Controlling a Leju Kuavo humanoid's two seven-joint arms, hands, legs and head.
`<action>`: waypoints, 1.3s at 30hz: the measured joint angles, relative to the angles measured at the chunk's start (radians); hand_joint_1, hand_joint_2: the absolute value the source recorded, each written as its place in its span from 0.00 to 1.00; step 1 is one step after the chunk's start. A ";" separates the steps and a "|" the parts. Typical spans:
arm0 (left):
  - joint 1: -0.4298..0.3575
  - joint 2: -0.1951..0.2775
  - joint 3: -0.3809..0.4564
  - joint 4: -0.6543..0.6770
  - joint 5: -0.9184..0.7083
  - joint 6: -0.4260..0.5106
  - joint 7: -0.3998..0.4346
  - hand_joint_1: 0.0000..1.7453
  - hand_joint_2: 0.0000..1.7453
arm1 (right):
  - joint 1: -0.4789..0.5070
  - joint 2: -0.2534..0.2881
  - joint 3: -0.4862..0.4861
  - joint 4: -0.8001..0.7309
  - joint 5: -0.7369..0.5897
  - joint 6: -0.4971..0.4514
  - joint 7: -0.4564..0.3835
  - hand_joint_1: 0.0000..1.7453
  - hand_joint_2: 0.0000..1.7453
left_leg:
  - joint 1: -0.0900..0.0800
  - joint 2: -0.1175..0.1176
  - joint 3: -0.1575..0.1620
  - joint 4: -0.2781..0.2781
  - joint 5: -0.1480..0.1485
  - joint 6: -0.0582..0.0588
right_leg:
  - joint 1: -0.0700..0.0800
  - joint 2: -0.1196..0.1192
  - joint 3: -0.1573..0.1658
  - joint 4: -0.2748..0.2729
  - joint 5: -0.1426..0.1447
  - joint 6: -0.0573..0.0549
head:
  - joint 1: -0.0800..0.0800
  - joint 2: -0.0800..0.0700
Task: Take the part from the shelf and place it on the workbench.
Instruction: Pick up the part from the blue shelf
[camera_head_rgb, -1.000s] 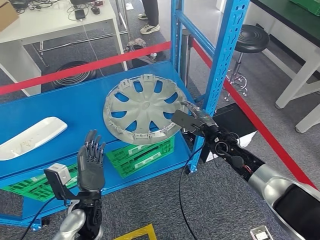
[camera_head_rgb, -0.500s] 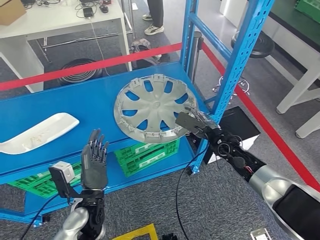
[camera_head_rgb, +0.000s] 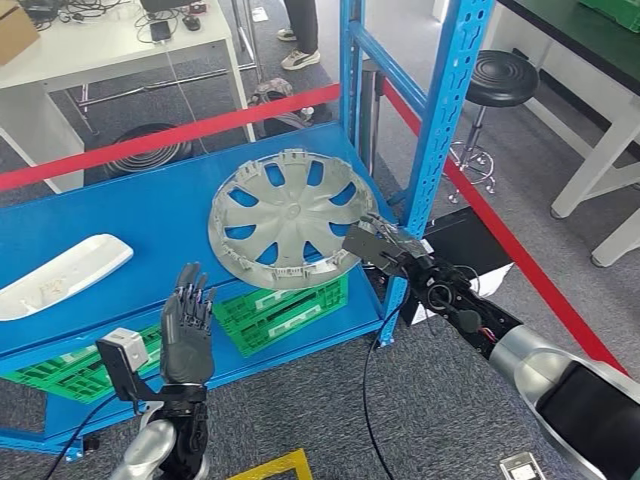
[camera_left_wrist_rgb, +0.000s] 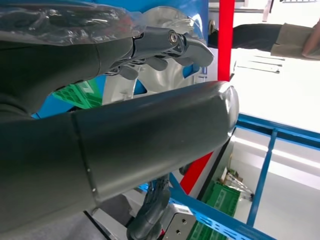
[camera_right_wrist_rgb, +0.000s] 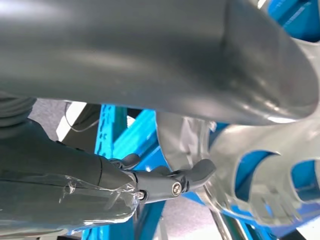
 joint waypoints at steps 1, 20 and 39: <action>0.000 0.000 0.000 0.001 0.000 0.000 0.000 0.00 0.00 | 0.000 0.000 0.002 0.002 0.000 0.000 0.000 0.00 0.00 | 0.000 0.000 -0.002 0.005 0.009 0.002 | 0.000 0.000 0.000 0.000 0.000 0.000 | -0.001 0.000; -0.006 -0.015 -0.003 0.017 -0.005 -0.022 -0.008 0.00 0.00 | -0.025 0.046 0.081 -0.057 0.168 0.082 0.018 0.00 0.00 | 0.002 0.001 0.147 -0.305 0.141 0.041 | -0.002 0.002 -0.025 0.073 -0.021 0.043 | 0.040 0.000; -0.011 -0.007 -0.013 0.022 -0.005 -0.003 -0.007 0.00 0.00 | -0.081 0.106 0.188 -0.155 0.296 0.162 0.047 0.00 0.00 | -0.011 0.002 0.136 -0.300 0.142 0.032 | 0.009 0.009 0.003 0.000 -0.004 0.012 | -0.002 0.000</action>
